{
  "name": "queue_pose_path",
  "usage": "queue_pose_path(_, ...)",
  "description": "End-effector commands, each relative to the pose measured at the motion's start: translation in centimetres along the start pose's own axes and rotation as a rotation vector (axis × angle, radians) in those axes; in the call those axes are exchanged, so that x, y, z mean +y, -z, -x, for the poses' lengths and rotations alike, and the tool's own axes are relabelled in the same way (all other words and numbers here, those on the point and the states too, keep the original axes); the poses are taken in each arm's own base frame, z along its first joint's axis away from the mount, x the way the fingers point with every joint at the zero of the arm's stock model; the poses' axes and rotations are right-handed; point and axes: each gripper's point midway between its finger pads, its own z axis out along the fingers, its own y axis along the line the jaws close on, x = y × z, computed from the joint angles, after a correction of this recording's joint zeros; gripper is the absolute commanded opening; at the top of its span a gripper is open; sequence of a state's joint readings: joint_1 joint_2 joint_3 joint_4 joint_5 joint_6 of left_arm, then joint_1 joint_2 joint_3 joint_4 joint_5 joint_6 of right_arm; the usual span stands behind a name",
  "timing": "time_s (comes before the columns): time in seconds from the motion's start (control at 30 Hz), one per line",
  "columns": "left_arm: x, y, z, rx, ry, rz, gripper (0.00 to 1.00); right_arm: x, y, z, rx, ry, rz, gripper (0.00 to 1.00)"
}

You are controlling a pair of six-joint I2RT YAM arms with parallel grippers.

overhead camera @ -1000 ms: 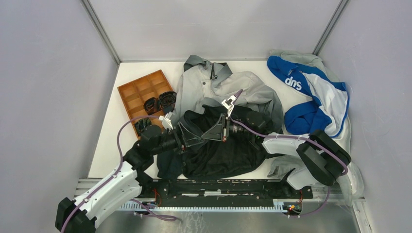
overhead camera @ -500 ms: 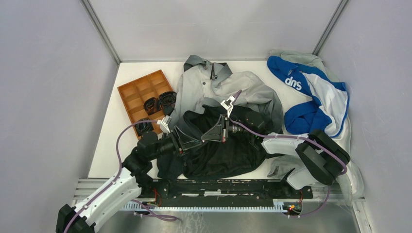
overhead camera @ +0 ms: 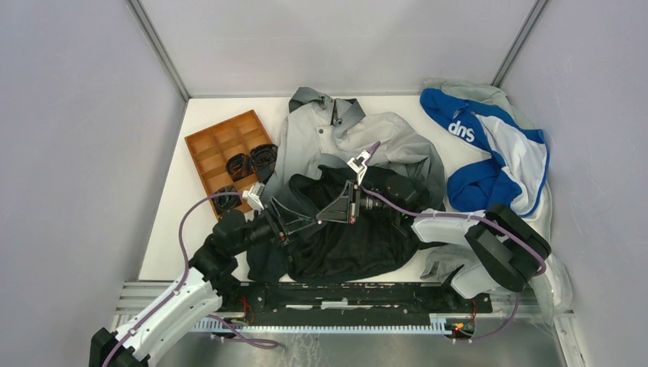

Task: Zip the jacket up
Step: Pick up the jacket from the center of the board.

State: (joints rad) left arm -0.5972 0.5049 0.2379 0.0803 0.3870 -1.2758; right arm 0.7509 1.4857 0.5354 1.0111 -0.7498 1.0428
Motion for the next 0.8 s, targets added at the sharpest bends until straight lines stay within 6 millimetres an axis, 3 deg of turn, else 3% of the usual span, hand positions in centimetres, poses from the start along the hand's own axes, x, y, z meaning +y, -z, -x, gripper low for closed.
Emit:
queue_pose_path(0.0,1.1,1.0,-0.5,0.009,0.033,0.084,0.78,1.5,0.2,1.8,-0.049,0.058,0.035,0.0)
queue_pose_path(0.17,0.6,2.7,-0.5,0.0,0.023,0.16,0.89,1.3,0.3,1.9,-0.054,0.058,0.029,0.0)
queue_pose_path(0.27,0.6,3.7,-0.5,-0.003,0.027,0.216,0.91,1.3,0.2,2.0,-0.055,0.061,0.03,0.0)
queue_pose_path(0.37,-0.7,4.1,-0.1,-0.017,0.02,0.209,0.91,1.1,0.2,1.8,-0.052,0.056,0.024,0.0)
queue_pose_path(0.5,-2.5,3.3,0.4,-0.023,0.049,0.136,0.89,1.1,0.2,1.8,-0.05,0.052,0.023,0.0)
queue_pose_path(0.77,-2.6,0.9,1.1,-0.01,0.042,0.103,0.81,1.3,0.0,1.5,-0.042,0.052,0.028,0.0)
